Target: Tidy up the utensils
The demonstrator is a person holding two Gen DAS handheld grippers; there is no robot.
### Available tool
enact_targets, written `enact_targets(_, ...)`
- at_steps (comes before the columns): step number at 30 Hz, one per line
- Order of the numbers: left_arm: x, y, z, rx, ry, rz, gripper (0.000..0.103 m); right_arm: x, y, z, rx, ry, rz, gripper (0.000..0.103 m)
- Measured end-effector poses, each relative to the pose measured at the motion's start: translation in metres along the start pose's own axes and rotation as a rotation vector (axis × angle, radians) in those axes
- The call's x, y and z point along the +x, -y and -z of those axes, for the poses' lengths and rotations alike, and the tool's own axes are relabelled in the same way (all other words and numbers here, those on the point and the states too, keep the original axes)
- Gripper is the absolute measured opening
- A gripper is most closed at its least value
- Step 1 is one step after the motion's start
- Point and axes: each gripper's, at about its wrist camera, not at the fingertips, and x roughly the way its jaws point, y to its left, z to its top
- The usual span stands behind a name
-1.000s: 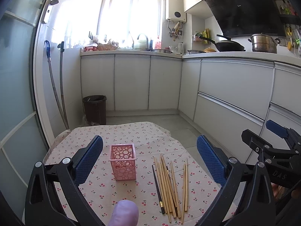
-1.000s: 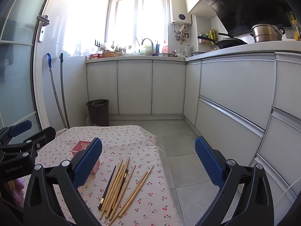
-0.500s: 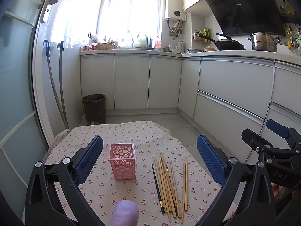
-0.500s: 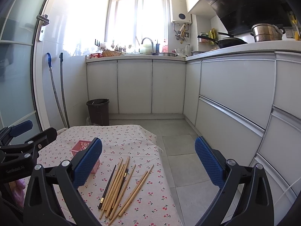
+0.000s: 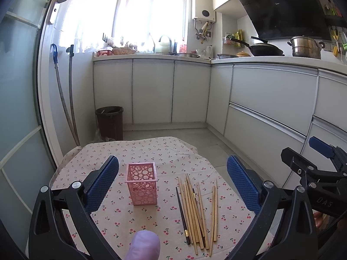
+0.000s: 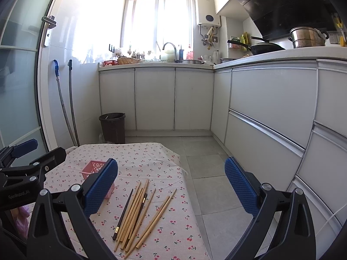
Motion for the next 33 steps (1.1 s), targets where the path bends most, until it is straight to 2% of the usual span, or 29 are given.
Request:
enact_targets(5, 0.013, -0.004, 0.002, -0.007, -0.078, -0.026, 0.096, 0.005, -0.001, 0.0, -0.019, -0.057, 0.017, 0.096)
enact_targets(8, 0.028, -0.008, 0.008, -0.005, -0.167, -0.049, 0.096, 0.013, 0.0, 0.001, -0.023, -0.105, 0.044, 0.096)
enact_targets(12, 0.053, -0.015, 0.023, 0.012, -0.312, -0.071, 0.096, 0.036, 0.007, 0.004, -0.001, -0.267, 0.089, 0.096)
enact_targets(14, 0.066, -0.016, 0.035, 0.043, -0.396, -0.08, 0.096, 0.043, 0.013, 0.003, 0.022, -0.281, 0.107, 0.096)
enact_targets(17, 0.087, -0.012, 0.06, 0.134, -0.538, -0.075, 0.096, 0.053, 0.029, -0.005, 0.161, -0.304, 0.035, 0.096)
enact_targets(18, 0.093, -0.011, 0.07, 0.162, -0.584, -0.08, 0.096, 0.061, 0.037, -0.007, 0.246, -0.329, -0.025, 0.096)
enact_targets(20, 0.1, -0.01, 0.083, 0.176, -0.647, -0.079, 0.096, 0.088, 0.051, -0.01, 0.416, -0.437, -0.161, 0.096)
enact_targets(23, 0.104, -0.013, 0.081, 0.082, -0.678, 0.006, 0.096, 0.131, 0.066, -0.008, 0.655, -0.574, -0.321, 0.096)
enact_targets(25, 0.11, -0.014, 0.073, 0.02, -0.674, 0.048, 0.096, 0.153, 0.073, -0.005, 0.759, -0.605, -0.391, 0.096)
enact_targets(27, 0.122, -0.008, 0.063, -0.005, -0.685, 0.078, 0.094, 0.169, 0.08, 0.001, 0.803, -0.608, -0.402, 0.096)
enact_targets(29, 0.138, 0.004, 0.055, -0.03, -0.698, 0.095, 0.082, 0.18, 0.09, 0.012, 0.838, -0.604, -0.396, 0.096)
enact_targets(30, 0.147, 0.009, 0.052, -0.038, -0.713, 0.099, 0.072, 0.185, 0.096, 0.02, 0.858, -0.617, -0.38, 0.096)
enact_targets(31, 0.155, 0.013, 0.051, -0.041, -0.729, 0.086, 0.065, 0.19, 0.102, 0.031, 0.892, -0.649, -0.353, 0.096)
enact_targets(32, 0.163, 0.018, 0.052, -0.041, -0.742, 0.055, 0.062, 0.195, 0.11, 0.039, 0.95, -0.685, -0.345, 0.096)
enact_targets(33, 0.171, 0.02, 0.055, -0.044, -0.759, 0.016, 0.056, 0.2, 0.117, 0.043, 1.007, -0.706, -0.37, 0.096)
